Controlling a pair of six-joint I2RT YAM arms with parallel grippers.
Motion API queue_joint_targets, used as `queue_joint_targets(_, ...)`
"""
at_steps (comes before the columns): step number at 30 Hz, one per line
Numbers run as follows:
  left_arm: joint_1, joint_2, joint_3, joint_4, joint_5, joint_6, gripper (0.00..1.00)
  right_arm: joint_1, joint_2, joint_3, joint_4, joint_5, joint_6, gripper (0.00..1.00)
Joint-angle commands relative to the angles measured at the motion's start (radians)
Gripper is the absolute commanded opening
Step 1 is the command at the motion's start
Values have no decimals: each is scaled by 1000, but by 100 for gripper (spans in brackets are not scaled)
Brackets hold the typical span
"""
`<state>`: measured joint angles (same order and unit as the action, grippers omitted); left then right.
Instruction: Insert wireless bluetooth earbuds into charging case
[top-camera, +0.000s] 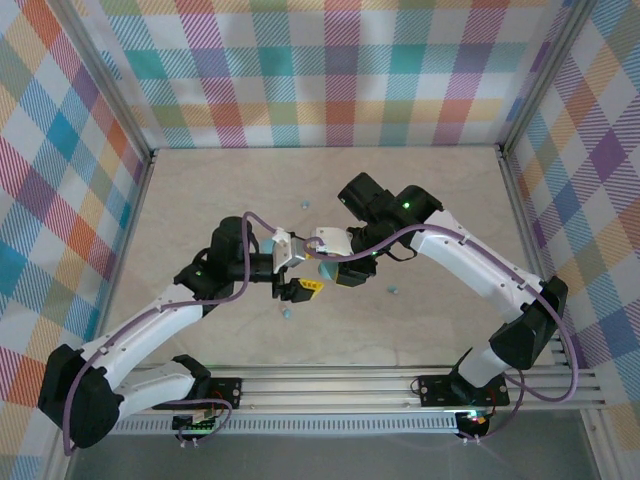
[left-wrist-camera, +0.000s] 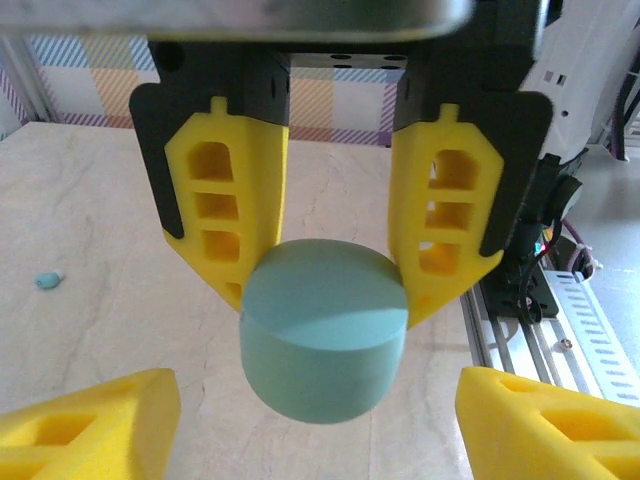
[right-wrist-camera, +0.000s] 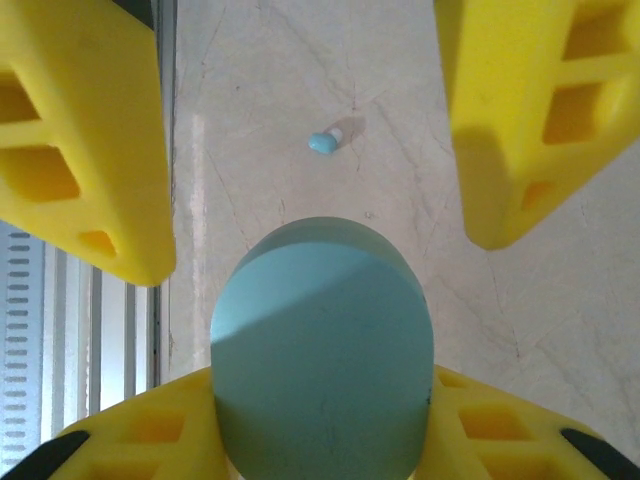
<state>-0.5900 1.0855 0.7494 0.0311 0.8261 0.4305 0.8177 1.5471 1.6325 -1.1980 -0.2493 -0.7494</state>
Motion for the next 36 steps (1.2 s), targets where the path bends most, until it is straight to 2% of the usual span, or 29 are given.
queue_joint_targets(1,-11,16,31,54,5,-17,72,3,-30,18,-1,-50,-31,20)
queue_joint_targets(15,-11,48,47,64,32,-24,63,5,-45,3,10,-55,-42,20)
queue_joint_targets(21,-11,57,54,66,35,-27,63,5,-47,-6,14,-57,-42,19)
queue_joint_targets(25,-11,56,51,82,38,-36,66,6,-46,-10,15,-55,-43,19)
queue_joint_targets(36,-11,63,50,87,51,-44,63,6,-44,-7,15,-56,-47,19)
